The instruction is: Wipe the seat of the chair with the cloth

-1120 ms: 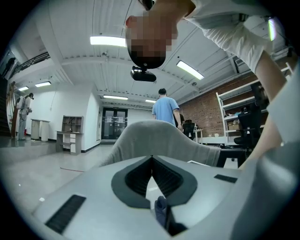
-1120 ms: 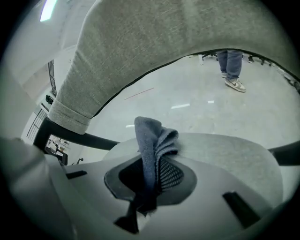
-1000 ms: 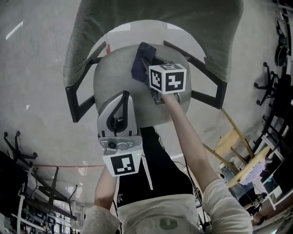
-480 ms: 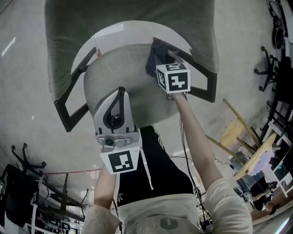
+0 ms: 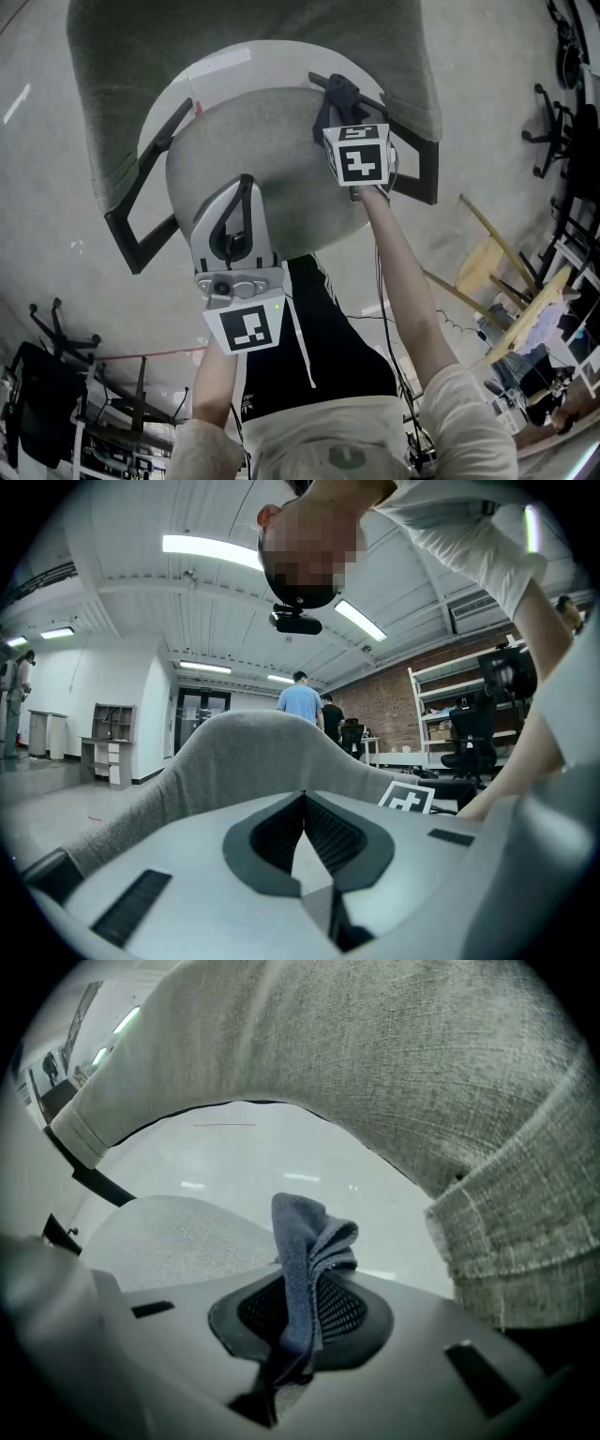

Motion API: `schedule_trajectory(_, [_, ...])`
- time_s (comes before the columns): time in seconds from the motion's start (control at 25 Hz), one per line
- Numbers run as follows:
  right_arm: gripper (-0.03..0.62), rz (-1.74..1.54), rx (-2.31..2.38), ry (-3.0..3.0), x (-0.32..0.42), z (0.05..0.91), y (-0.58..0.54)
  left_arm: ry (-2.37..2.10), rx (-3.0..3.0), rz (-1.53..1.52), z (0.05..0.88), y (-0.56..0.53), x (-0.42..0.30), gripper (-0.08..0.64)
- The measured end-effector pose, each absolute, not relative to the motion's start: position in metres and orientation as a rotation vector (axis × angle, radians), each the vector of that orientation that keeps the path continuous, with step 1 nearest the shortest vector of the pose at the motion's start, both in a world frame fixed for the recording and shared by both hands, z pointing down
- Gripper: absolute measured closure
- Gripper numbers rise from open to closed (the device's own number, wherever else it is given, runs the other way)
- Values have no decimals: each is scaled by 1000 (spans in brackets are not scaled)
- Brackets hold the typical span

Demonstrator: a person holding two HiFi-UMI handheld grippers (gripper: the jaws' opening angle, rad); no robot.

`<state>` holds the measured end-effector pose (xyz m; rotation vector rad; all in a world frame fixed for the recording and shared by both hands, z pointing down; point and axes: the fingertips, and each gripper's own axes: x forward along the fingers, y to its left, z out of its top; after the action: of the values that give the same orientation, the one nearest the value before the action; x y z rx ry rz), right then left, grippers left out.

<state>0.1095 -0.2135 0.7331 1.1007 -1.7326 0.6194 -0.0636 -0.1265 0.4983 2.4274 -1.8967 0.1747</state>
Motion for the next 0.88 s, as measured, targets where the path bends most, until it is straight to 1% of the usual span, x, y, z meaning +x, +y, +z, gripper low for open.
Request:
schedule_trajectory(0.28, [534,603,1145,-1698,118,730,-217,-1917,2445,186,493,-127,-64,545])
schedule_trajectory(0.64, [534,523,1137,-1673,123,727,-221,-2024,2352,201,491,-118,-89,545])
schedule_trajectory(0.88, [534,542,1176,-1700,116,702,-227,-2079,2312,201,482,-113,-103,545])
